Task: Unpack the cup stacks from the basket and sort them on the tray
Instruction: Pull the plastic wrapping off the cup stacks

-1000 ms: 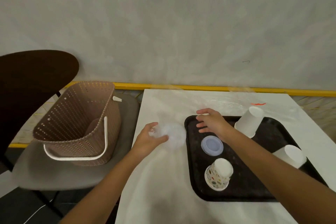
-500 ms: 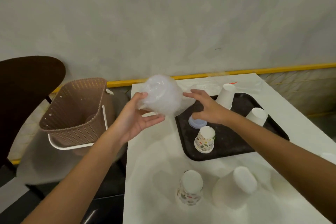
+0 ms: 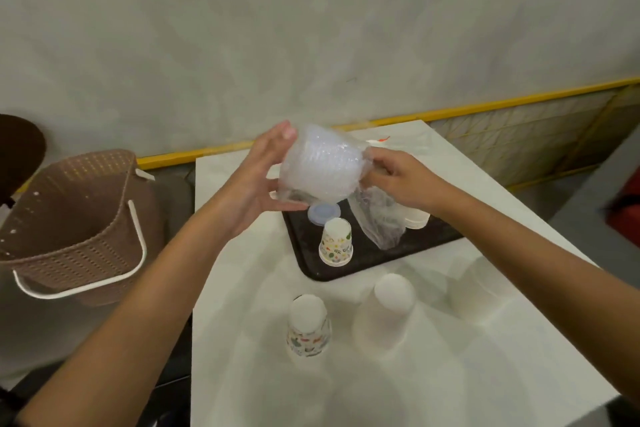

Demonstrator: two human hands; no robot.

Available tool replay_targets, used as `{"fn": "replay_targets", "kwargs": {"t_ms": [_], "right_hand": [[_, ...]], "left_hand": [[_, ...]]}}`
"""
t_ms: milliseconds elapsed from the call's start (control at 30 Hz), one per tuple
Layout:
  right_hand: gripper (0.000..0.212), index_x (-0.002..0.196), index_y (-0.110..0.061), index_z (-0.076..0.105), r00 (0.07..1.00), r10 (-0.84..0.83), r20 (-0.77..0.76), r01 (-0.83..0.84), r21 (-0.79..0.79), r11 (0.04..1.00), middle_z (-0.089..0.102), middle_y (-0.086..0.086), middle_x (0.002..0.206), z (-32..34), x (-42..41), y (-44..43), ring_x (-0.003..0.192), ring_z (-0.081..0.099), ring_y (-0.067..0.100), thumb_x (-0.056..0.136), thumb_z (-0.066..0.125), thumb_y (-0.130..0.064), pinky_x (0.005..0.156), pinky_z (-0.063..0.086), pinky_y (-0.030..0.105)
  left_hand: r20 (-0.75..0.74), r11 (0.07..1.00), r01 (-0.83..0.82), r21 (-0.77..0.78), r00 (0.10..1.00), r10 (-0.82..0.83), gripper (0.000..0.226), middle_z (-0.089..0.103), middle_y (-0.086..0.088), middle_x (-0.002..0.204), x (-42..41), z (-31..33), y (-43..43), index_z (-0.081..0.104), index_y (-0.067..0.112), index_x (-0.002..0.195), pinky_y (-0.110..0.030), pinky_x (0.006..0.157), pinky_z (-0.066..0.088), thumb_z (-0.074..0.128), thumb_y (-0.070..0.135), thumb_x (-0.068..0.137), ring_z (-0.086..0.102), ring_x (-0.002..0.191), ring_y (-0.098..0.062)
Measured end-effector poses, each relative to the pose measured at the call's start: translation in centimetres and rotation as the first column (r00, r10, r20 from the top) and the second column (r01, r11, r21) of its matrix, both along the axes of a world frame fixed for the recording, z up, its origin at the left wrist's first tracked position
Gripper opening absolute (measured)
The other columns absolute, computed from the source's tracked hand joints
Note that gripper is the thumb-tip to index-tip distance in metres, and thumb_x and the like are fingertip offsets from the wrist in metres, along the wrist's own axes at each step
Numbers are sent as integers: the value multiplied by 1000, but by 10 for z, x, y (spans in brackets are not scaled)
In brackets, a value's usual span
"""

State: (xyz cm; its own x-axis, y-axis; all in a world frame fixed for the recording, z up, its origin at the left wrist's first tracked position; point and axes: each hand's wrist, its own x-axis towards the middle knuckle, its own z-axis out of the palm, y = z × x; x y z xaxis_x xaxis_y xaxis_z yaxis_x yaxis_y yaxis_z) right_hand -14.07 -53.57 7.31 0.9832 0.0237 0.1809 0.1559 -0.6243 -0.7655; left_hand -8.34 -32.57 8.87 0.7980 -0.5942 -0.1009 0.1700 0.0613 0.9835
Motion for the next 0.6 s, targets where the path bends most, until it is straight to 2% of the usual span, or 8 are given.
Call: {"fn": "replay_targets", "kwargs": {"t_ms": [33,100,167,267,367,467,533,600], "right_hand": [[10,92,-4,61,1000,22,10,-22,4,1000,55,-10,74,4,-3,-2,68,51,-1,90,51,-5,72,42,19],[14,81,-13,60,997,62,39,-63,17,998,54,-14,64,13,-10,-4,60,49,-5,91,52,-6,63,39,11],[20,70,-20,55,998,54,17,-55,68,996,51,-12,56,19,-15,-13,52,45,-2,90,56,-16,58,36,15],[18,74,-20,60,989,38,-144,-16,156,988,50,-12,52,27,-23,-39,51,46,3,84,64,-33,62,36,22],[6,81,-23,64,968,72,-241,-41,130,991,58,-14,61,30,-32,-68,58,52,3,81,68,-27,66,39,22],[12,81,-25,62,971,88,-223,-70,89,994,65,0,85,32,-37,-97,77,59,13,79,71,-17,75,42,23],[17,77,-28,61,980,92,-176,-86,41,995,64,2,82,33,-40,-115,76,57,18,78,72,-15,75,42,26],[21,73,-30,58,991,93,-100,-98,-44,994,59,1,75,32,-43,-131,69,51,16,78,71,-14,69,39,25]], "left_hand": [[43,998,20,61,999,-22,100,48,8,127,-6,1,-7,40,43,127,-42,72,58,79,67,39,59,107,-19],[135,992,-33,118,991,17,94,48,8,128,-16,0,-23,32,41,130,-37,72,59,83,45,51,58,107,-13],[159,988,-131,80,980,117,92,49,6,127,-20,1,-35,33,38,129,-35,73,59,83,31,52,58,108,-14],[119,981,-191,38,975,185,99,50,1,128,-23,2,-41,34,33,133,-37,73,59,87,24,50,57,111,-21],[83,980,-200,7,977,199,101,54,1,125,-26,2,-42,37,30,133,-30,63,57,85,26,45,62,104,-17],[81,975,-221,18,972,219,98,59,1,121,-35,2,-49,42,28,130,-27,59,55,80,34,39,67,91,-11],[77,968,-248,47,967,244,97,59,1,118,-41,1,-58,44,28,128,-27,59,55,80,36,38,66,90,-12],[71,957,-283,62,958,279,95,60,3,114,-47,1,-65,44,29,126,-26,57,55,79,38,38,66,90,-12]]}}
